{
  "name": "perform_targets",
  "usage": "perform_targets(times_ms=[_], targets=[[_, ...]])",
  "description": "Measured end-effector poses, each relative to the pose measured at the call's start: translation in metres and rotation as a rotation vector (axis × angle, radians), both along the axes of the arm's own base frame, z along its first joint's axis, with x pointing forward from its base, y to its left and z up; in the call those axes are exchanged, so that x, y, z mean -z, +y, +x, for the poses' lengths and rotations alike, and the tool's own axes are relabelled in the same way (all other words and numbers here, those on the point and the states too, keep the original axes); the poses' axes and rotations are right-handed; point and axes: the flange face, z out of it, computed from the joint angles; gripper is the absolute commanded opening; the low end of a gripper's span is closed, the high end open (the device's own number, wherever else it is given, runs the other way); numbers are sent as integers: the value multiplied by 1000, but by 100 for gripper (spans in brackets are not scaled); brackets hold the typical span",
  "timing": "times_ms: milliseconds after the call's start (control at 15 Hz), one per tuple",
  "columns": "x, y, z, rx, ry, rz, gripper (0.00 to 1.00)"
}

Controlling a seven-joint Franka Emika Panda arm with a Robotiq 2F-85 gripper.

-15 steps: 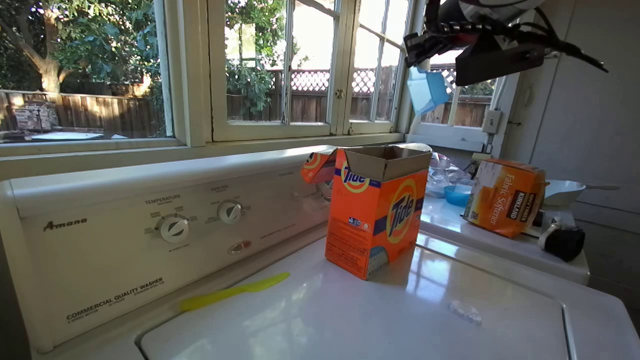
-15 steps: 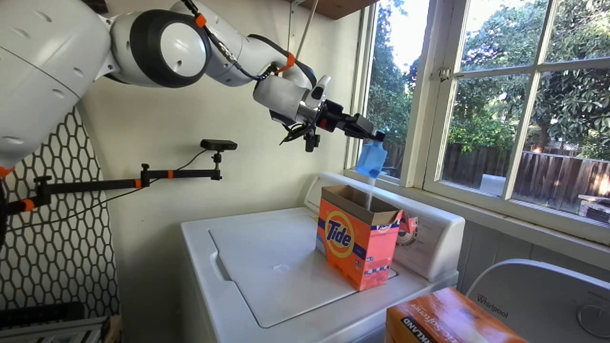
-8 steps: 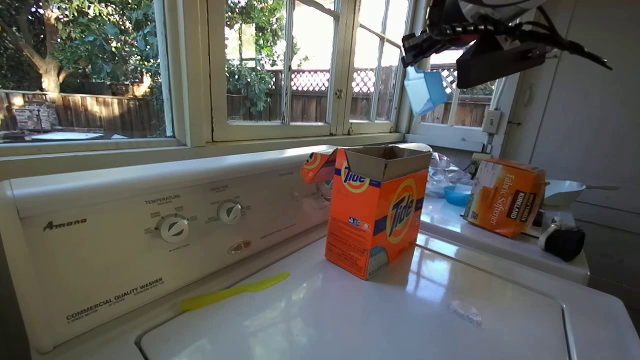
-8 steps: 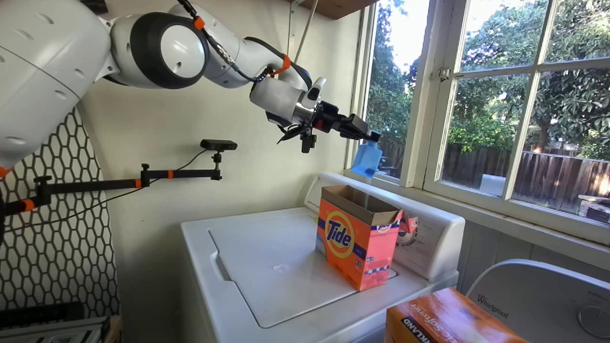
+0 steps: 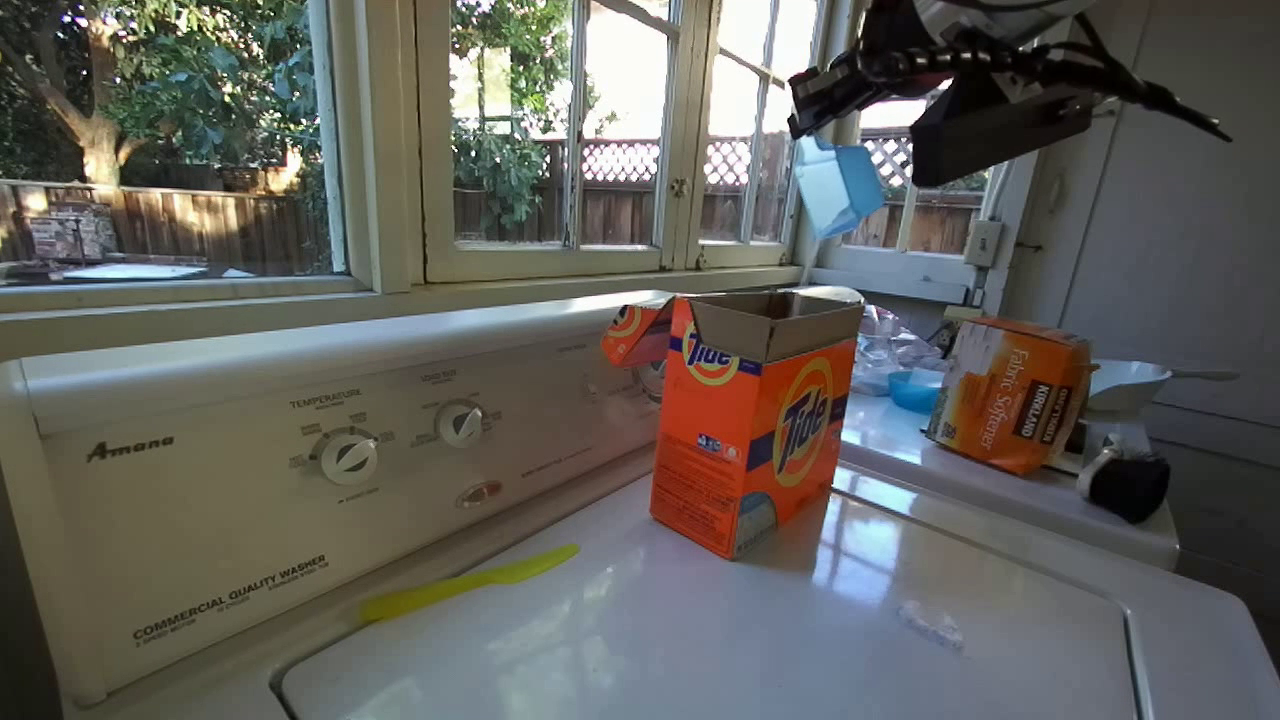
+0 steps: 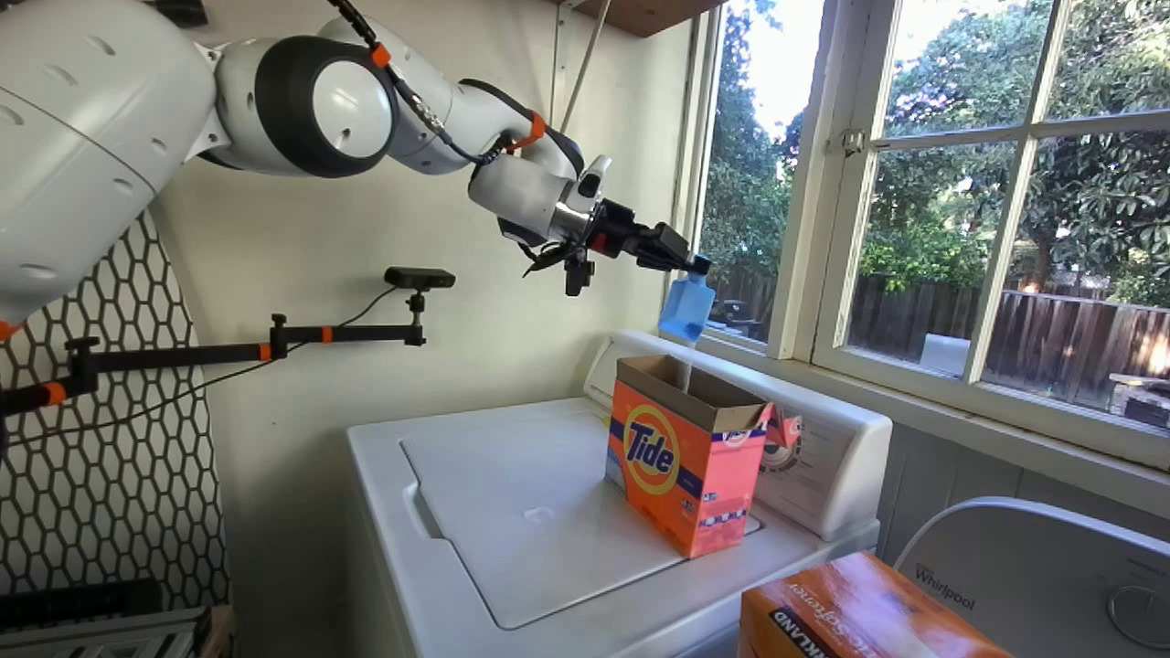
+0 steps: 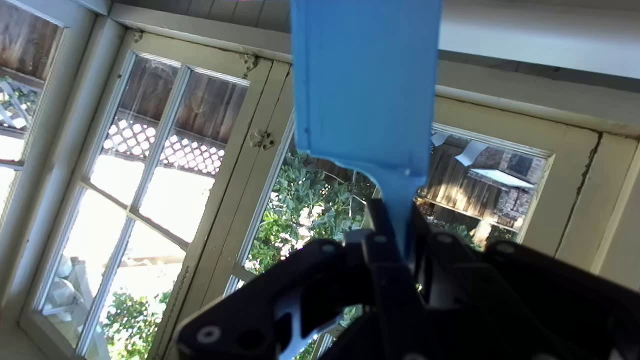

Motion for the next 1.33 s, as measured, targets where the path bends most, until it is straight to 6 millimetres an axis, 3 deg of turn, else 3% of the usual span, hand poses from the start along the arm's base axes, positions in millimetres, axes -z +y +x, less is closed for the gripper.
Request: perform_targets(times_ms=[1333], targets=[[12, 45, -18, -80, 9, -27, 3]])
